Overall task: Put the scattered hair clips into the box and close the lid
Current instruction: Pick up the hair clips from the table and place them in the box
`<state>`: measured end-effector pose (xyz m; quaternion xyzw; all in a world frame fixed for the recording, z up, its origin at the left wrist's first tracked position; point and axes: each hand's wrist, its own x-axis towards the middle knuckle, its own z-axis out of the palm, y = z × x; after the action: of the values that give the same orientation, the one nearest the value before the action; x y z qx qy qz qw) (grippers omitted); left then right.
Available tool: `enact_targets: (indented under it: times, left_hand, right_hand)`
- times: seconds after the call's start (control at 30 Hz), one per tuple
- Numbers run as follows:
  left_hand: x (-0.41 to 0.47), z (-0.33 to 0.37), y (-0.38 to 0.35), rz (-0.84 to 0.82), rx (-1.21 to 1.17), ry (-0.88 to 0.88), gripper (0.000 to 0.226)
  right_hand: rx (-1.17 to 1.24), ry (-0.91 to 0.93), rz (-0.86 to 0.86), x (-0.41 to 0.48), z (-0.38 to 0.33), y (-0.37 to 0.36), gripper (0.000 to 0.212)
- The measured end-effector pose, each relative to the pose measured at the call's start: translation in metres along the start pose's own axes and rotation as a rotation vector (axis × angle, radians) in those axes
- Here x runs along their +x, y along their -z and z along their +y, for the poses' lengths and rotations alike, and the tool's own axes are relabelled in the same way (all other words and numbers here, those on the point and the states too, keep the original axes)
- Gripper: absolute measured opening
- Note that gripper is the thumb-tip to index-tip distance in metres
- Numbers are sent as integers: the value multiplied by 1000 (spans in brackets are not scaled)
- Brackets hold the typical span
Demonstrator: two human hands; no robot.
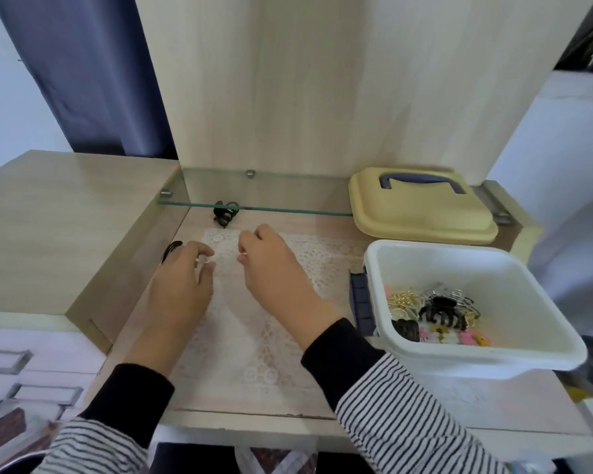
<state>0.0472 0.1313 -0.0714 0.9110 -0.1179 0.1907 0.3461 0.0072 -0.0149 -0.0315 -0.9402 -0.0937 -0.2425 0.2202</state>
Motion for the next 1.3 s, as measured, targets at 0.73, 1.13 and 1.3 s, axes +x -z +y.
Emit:
enact_targets:
  times: [0.73, 1.13, 1.3]
  left_hand:
    - [-12, 226, -51, -499, -243, -484, 9]
    - [-5, 247, -79, -895, 384, -653, 14]
    - [-2, 249, -87, -963, 450, -679, 14]
  right_hand:
    - [-3, -321, -370, -68, 139, 201, 9]
    - [-334, -155, -554, -84, 168, 197, 17]
    - [-296, -53, -637, -85, 179, 188, 16]
